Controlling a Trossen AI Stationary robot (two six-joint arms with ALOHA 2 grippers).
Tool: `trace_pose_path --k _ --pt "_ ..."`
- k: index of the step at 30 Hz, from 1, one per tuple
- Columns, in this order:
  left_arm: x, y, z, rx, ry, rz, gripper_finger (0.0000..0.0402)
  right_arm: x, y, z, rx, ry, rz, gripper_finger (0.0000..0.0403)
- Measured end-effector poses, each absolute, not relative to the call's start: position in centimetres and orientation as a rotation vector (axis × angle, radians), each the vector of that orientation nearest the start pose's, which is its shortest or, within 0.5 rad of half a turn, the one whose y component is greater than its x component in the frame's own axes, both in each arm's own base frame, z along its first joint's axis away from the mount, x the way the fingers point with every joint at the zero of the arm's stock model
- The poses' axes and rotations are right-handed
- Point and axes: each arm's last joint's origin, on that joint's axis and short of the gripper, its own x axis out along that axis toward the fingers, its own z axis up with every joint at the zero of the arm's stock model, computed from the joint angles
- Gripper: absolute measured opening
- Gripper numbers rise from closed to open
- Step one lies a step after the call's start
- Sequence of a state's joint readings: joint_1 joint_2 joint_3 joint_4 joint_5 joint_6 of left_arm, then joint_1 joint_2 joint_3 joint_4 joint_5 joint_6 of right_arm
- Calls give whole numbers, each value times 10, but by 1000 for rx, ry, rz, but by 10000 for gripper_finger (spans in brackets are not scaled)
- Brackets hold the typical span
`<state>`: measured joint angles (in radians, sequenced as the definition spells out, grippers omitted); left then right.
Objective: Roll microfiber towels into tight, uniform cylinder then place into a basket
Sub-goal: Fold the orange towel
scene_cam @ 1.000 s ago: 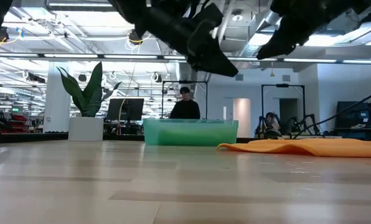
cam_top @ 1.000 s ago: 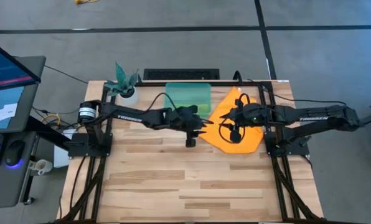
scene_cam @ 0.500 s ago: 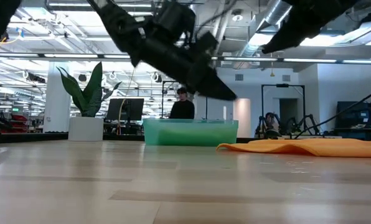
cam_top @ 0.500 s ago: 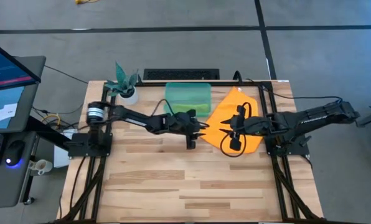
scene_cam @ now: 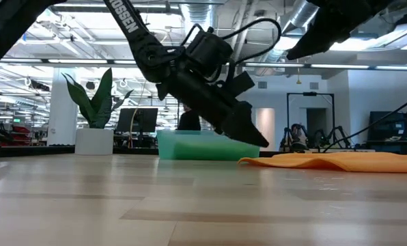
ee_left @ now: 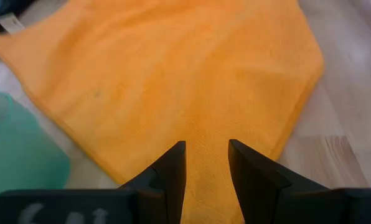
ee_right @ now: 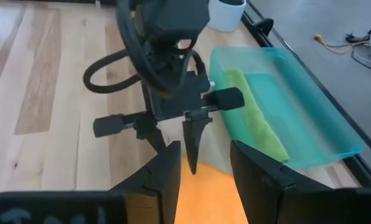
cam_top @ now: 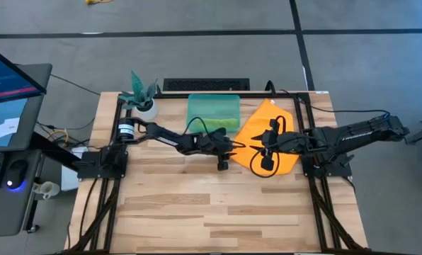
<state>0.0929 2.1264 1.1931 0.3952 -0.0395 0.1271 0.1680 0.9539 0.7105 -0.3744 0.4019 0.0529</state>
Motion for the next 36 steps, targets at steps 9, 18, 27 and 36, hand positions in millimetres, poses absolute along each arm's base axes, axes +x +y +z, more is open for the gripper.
trace_pose_path --k 9,18,27,36 --pt "427 38 105 64 675 85 112 194 22 261 -93 616 -248 159" --pt "422 35 101 9 752 -1 112 189 21 255 -36 679 -277 159" --pt "416 15 97 -125 850 -189 112 189 21 255 -20 677 -283 159" --pt "407 -26 93 -251 966 -351 112 189 21 255 -34 679 -278 159"
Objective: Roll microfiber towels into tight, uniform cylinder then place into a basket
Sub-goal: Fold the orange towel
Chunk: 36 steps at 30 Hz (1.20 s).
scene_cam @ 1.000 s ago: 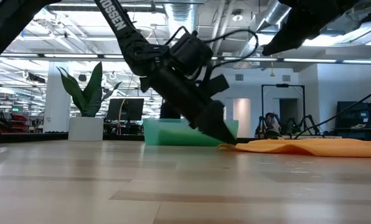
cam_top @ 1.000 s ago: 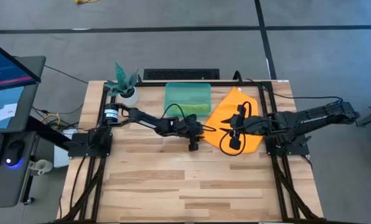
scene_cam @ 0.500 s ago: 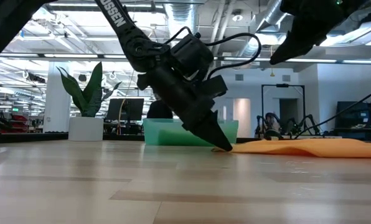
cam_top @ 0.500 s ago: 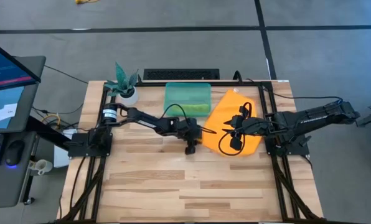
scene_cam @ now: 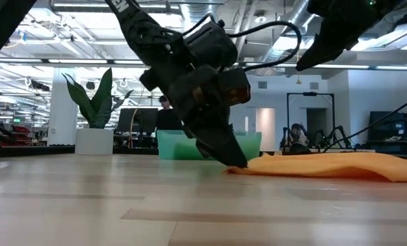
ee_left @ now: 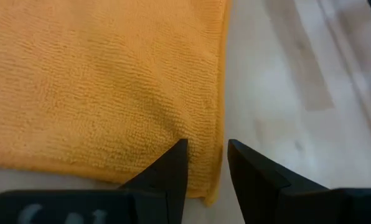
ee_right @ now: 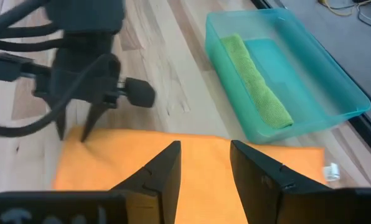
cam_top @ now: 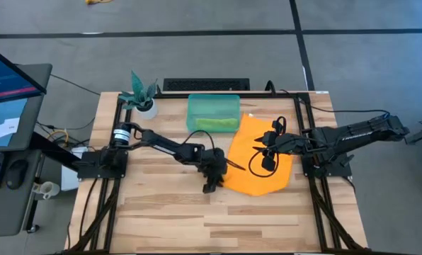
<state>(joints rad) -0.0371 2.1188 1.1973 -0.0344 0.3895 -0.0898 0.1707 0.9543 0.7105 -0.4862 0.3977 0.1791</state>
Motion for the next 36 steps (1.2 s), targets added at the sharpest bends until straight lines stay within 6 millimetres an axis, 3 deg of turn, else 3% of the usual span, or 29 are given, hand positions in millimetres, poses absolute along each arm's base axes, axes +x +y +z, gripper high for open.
trace_pose_path --k 10,14,27,36 --pt "395 -34 95 -511 1134 -374 112 189 22 255 17 677 -293 159" --pt "386 -42 98 -541 1224 -374 112 187 25 253 29 695 -285 159" --pt "360 -85 125 -313 1321 -188 112 184 35 246 2 717 -233 159" --pt "362 -84 138 -107 1192 -94 112 184 35 246 21 712 -239 159"
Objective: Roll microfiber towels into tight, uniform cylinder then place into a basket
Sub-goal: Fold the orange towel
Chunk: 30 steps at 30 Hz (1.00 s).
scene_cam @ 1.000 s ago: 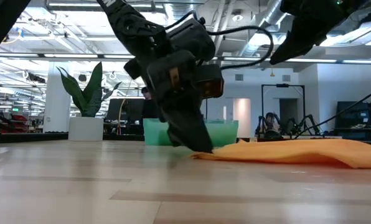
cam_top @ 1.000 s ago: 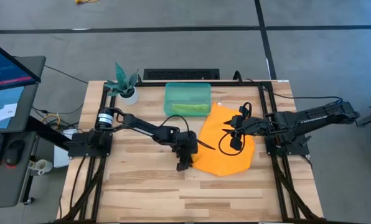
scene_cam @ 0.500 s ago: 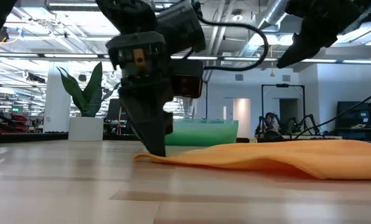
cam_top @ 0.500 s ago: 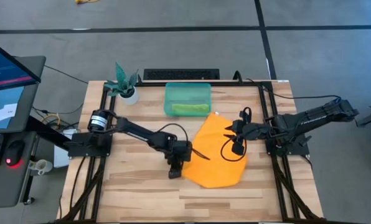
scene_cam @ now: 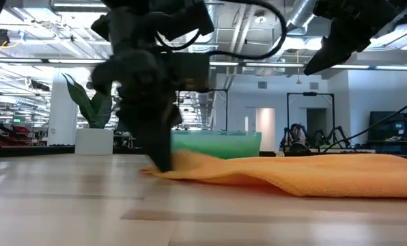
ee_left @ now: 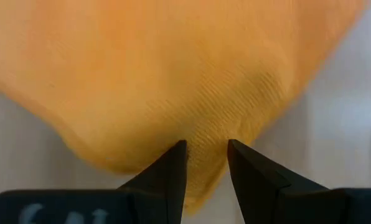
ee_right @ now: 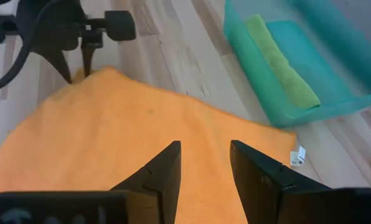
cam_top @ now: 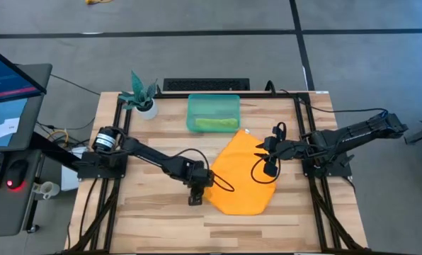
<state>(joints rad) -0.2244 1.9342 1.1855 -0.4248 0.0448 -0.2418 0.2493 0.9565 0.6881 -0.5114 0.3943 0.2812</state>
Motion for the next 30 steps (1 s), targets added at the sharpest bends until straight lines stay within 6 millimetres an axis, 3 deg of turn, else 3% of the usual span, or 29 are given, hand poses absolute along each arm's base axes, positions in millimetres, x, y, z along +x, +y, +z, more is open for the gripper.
trace_pose_path --k 9,17,24,30 --pt "377 -71 137 -15 1076 -114 112 184 35 246 33 711 -244 159" --pt "352 -77 148 -103 1271 -169 112 184 35 245 52 714 -252 159" --pt "344 -91 179 36 1144 -61 112 189 37 240 42 740 -256 159" --pt "359 -95 186 218 933 67 112 192 35 235 29 772 -268 159"
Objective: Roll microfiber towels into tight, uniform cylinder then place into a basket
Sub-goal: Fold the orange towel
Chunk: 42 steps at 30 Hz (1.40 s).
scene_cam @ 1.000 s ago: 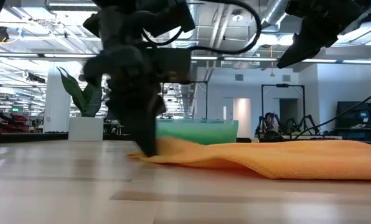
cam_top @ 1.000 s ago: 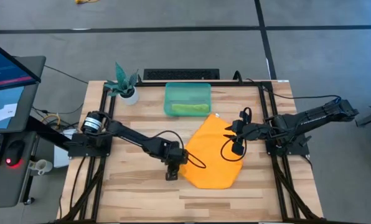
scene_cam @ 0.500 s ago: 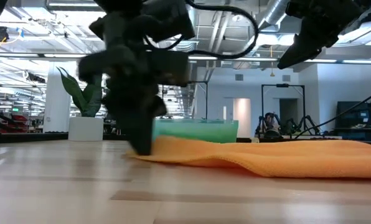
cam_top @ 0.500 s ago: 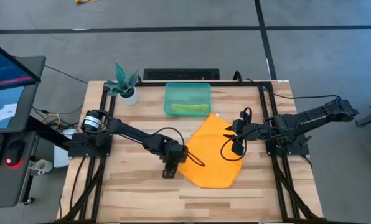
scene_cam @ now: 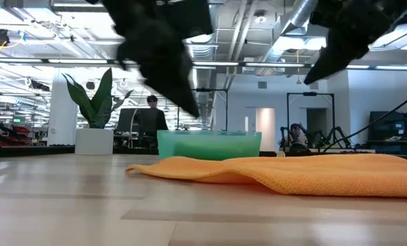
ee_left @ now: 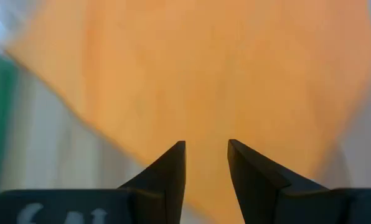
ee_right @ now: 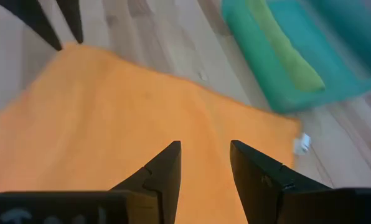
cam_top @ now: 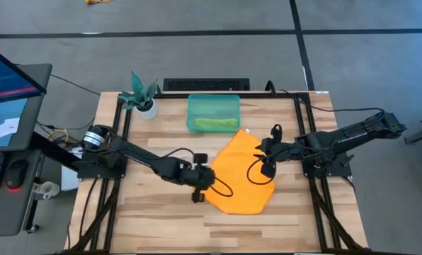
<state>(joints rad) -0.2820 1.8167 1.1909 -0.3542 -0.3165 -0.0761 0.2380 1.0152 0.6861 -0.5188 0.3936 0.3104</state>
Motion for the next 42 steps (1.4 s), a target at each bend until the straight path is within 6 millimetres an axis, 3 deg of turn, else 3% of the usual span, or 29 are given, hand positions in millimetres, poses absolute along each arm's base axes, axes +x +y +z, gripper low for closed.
trace_pose_path --k 9,17,22,27,33,42 --pt "398 -71 155 233 774 75 112 200 31 226 24 806 -298 159" --pt "406 -43 117 157 862 126 112 201 31 228 31 789 -297 159" --pt "404 -41 113 36 913 157 112 202 31 228 31 790 -297 159" --pt "393 -53 108 -169 999 267 112 201 31 227 37 795 -297 159" --pt "378 -83 106 -348 1071 372 112 200 34 226 145 815 -261 159" --pt "370 -139 115 -419 1097 291 112 192 67 226 216 820 -152 159"
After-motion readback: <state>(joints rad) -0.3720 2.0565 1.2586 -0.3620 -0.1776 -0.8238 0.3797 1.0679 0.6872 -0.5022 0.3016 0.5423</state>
